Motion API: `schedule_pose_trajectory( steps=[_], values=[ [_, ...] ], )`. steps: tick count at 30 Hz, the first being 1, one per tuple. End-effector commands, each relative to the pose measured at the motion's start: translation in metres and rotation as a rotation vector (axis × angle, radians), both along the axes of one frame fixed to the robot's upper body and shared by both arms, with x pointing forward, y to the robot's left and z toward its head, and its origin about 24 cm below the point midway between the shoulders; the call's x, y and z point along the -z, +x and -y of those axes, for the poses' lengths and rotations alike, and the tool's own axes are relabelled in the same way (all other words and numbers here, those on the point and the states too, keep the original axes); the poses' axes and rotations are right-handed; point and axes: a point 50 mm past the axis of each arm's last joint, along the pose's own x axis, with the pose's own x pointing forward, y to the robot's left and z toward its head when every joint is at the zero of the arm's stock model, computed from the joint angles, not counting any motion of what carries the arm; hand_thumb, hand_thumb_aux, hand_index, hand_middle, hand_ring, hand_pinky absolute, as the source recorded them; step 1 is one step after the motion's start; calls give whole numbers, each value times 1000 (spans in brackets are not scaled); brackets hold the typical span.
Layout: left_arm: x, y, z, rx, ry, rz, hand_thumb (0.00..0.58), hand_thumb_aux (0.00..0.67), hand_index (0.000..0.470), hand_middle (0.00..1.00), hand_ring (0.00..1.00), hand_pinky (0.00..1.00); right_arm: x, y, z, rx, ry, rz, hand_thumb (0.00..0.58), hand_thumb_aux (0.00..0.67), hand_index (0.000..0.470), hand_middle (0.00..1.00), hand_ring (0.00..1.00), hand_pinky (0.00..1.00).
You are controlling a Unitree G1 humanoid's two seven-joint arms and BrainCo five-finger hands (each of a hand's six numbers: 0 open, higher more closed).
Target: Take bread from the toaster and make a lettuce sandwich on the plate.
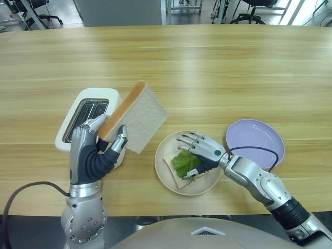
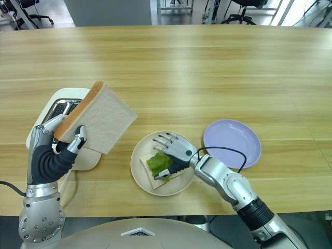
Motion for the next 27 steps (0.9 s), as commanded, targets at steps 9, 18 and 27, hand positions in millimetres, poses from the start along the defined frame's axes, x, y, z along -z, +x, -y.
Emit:
schedule_pose_trajectory(
  steps=[9, 18, 27],
  values=[
    [18, 7, 33, 220, -131, -119, 580, 670, 460, 1000, 1000, 1000, -58, 19, 29, 155, 445, 54, 0, 0, 0, 0, 0, 0],
    [60, 15, 87, 520, -579, -432, 580, 670, 460, 1000, 1000, 1000, -98, 6, 76, 222, 569, 240, 0, 0, 0, 0, 0, 0],
    [100, 15, 87, 477, -713, -605, 580, 670, 460, 1000, 1000, 1000, -54, -59, 72, 68, 384, 110, 0, 0, 0, 0, 0, 0]
  ],
)
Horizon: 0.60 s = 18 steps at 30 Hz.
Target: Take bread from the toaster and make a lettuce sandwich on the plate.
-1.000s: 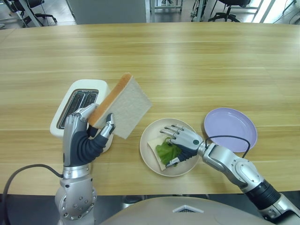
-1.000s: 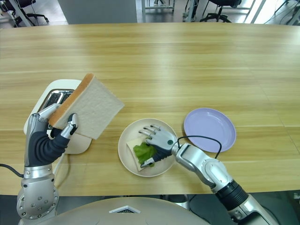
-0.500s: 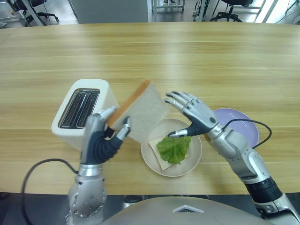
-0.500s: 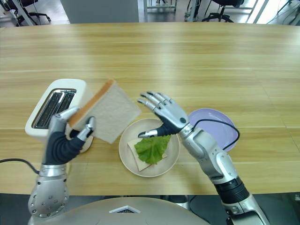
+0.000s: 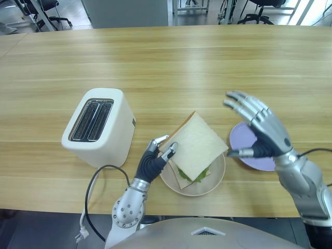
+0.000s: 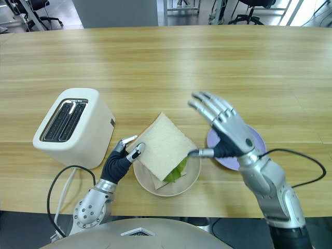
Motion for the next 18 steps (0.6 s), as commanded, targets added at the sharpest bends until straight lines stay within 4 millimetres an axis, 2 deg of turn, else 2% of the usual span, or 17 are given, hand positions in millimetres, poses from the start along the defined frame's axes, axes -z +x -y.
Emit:
schedule_pose_trajectory(
  steps=[1, 4, 7, 13, 18],
  values=[
    [16, -1, 7, 6, 8, -71, 580, 670, 460, 1000, 1000, 1000, 18, -29, -16, -127, -88, -67, 0, 0, 0, 0, 0, 0],
    [29, -1, 5, 21, 57, -121, 580, 670, 460, 1000, 1000, 1000, 36, -52, -27, -202, -126, -171, 0, 0, 0, 0, 0, 0],
    [39, -1, 6, 41, 82, -155, 580, 670, 460, 1000, 1000, 1000, 52, -63, -33, -230, -166, -241, 0, 0, 0, 0, 0, 0],
    [53, 4, 7, 65, 159, -191, 580, 670, 460, 1000, 1000, 1000, 69, -65, -37, -236, -245, -305, 0, 0, 0, 0, 0, 0],
    [57, 9, 8, 78, 292, -172, 580, 670, 460, 1000, 1000, 1000, 77, -56, -42, -215, -289, -315, 0, 0, 0, 0, 0, 0]
  ],
)
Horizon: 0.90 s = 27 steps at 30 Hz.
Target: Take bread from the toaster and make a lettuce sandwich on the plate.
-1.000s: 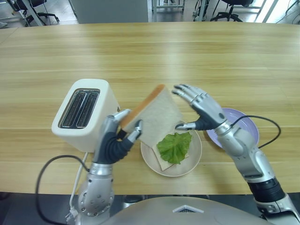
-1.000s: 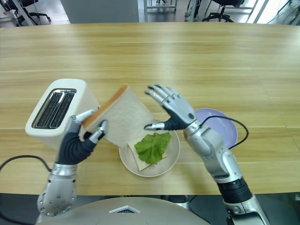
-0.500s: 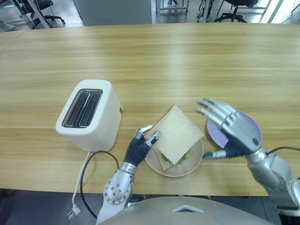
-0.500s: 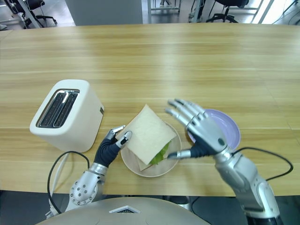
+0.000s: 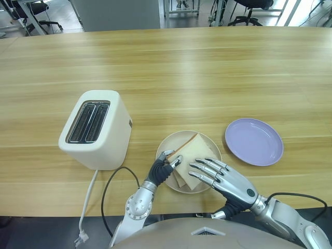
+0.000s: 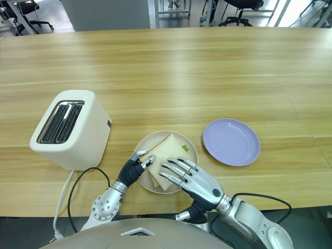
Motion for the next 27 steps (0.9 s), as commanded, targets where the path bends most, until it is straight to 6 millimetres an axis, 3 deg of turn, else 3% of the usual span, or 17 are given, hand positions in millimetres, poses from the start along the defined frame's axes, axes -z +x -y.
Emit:
schedule_pose_trajectory(
  steps=[1, 9, 18, 19, 20, 21, 22, 27],
  values=[
    [6, 5, 0, 12, 113, 9, 580, 670, 460, 1000, 1000, 1000, 13, 5, -5, 7, -71, -29, 0, 0, 0, 0, 0, 0],
    [8, 15, -4, 9, 262, 54, 580, 670, 460, 1000, 1000, 1000, 33, 20, -15, 27, -214, -91, 0, 0, 0, 0, 0, 0],
    [0, 23, -14, -17, 507, 186, 580, 670, 460, 1000, 1000, 1000, 51, 22, -30, -28, -341, -226, 0, 0, 0, 0, 0, 0],
    [-4, 24, -16, -28, 539, 219, 514, 444, 305, 969, 969, 969, 52, 22, -32, -30, -344, -231, 0, 0, 0, 0, 0, 0],
    [-8, 24, -18, -43, 560, 242, 496, 415, 285, 780, 780, 780, 53, 22, -33, -34, -356, -244, 0, 0, 0, 0, 0, 0],
    [-13, 25, -21, -68, 586, 280, 116, 71, 49, 255, 255, 255, 55, 22, -33, -39, -360, -257, 0, 0, 0, 0, 0, 0],
    [-21, 26, -24, -96, 614, 328, 0, 0, 0, 0, 0, 0, 56, 22, -34, -40, -362, -260, 0, 0, 0, 0, 0, 0],
    [-68, 24, -41, -252, 596, 555, 0, 0, 0, 0, 0, 0, 59, 22, -34, -49, -380, -273, 0, 0, 0, 0, 0, 0]
  ],
)
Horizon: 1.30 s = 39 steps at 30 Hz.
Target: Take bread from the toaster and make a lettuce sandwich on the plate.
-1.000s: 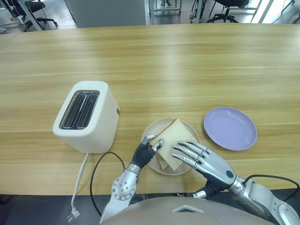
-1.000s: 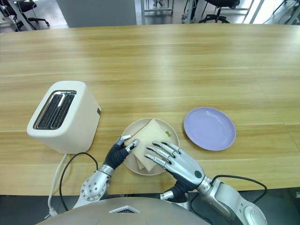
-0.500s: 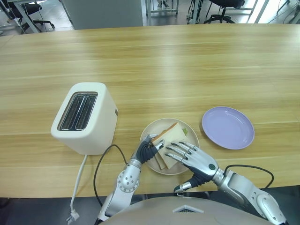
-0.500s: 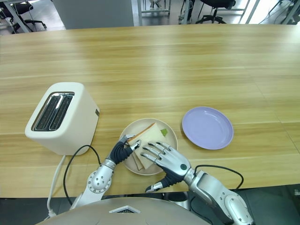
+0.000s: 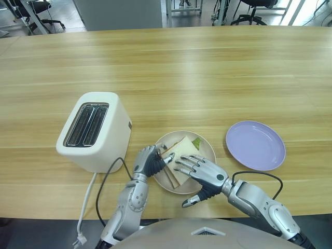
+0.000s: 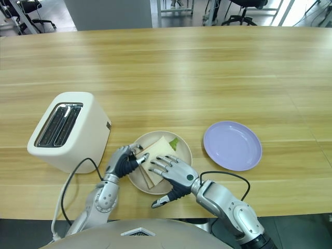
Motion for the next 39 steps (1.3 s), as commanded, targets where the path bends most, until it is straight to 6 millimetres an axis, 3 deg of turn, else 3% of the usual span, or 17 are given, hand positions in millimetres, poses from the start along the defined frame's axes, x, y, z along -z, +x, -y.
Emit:
schedule_pose_trajectory(
  steps=[1, 7, 14, 15, 16, 17, 18, 19, 21, 22, 23, 24, 25, 26, 27, 34, 39],
  values=[
    [-50, -2, -12, -52, -42, 281, 0, 0, 0, 0, 0, 0, 26, -11, 6, -8, -107, -138, 0, 0, 0, 0, 0, 0],
    [-80, -15, -25, -80, -140, 440, 0, 0, 0, 0, 0, 0, -5, 14, 2, 64, 76, 2, 0, 0, 0, 0, 0, 0],
    [-97, -28, -26, -31, -248, 519, 0, 0, 0, 0, 0, 0, -77, 44, 15, 200, 583, 180, 0, 0, 0, 0, 0, 0],
    [-99, -30, -26, -21, -264, 521, 0, 0, 0, 0, 0, 0, -85, 46, 19, 207, 631, 185, 294, 200, 137, 0, 0, 0],
    [-101, -31, -26, -5, -279, 527, 0, 0, 0, 0, 0, 0, -92, 49, 24, 223, 676, 188, 294, 200, 137, 0, 0, 0],
    [-102, -33, -26, 13, -298, 527, 512, 441, 303, 0, 0, 0, -98, 50, 29, 230, 720, 171, 580, 670, 460, 0, 0, 0],
    [-102, -34, -26, 29, -309, 515, 580, 670, 460, 0, 0, 0, -102, 50, 33, 235, 767, 138, 580, 670, 460, 0, 0, 0],
    [-102, -35, -27, 49, -319, 510, 580, 670, 460, 0, 0, 0, -105, 50, 38, 246, 810, 109, 580, 670, 460, 0, 0, 0],
    [-101, -38, -29, 76, -326, 495, 580, 670, 460, 627, 627, 627, -106, 48, 44, 259, 872, 26, 580, 670, 460, 0, 0, 0],
    [-101, -40, -30, 90, -326, 488, 580, 670, 460, 855, 855, 855, -106, 45, 46, 260, 884, -7, 580, 670, 460, 0, 0, 0],
    [-100, -41, -31, 109, -328, 474, 580, 670, 460, 855, 855, 855, -104, 41, 48, 255, 885, -45, 580, 670, 460, 0, 0, 0],
    [-100, -44, -31, 150, -335, 455, 580, 670, 460, 1000, 1000, 1000, -101, 34, 49, 234, 881, -98, 580, 670, 460, 608, 608, 608],
    [-99, -46, -31, 185, -341, 435, 580, 670, 460, 1000, 1000, 1000, -99, 28, 50, 223, 869, -132, 580, 670, 460, 741, 741, 741],
    [-96, -48, -31, 215, -347, 403, 580, 670, 460, 1000, 1000, 1000, -96, 23, 51, 214, 860, -178, 580, 670, 460, 741, 741, 741],
    [-94, -50, -31, 264, -350, 365, 580, 670, 460, 1000, 1000, 1000, -91, 17, 51, 204, 857, -244, 580, 670, 460, 1000, 1000, 1000],
    [-75, -79, -28, 621, -349, -10, 580, 670, 460, 1000, 1000, 1000, -65, -26, 52, 128, 729, -520, 580, 670, 460, 1000, 1000, 1000],
    [-48, -92, -32, 693, -208, -269, 580, 670, 460, 1000, 1000, 1000, -42, -51, 50, 146, 641, -578, 580, 670, 460, 1000, 1000, 1000]
  ],
)
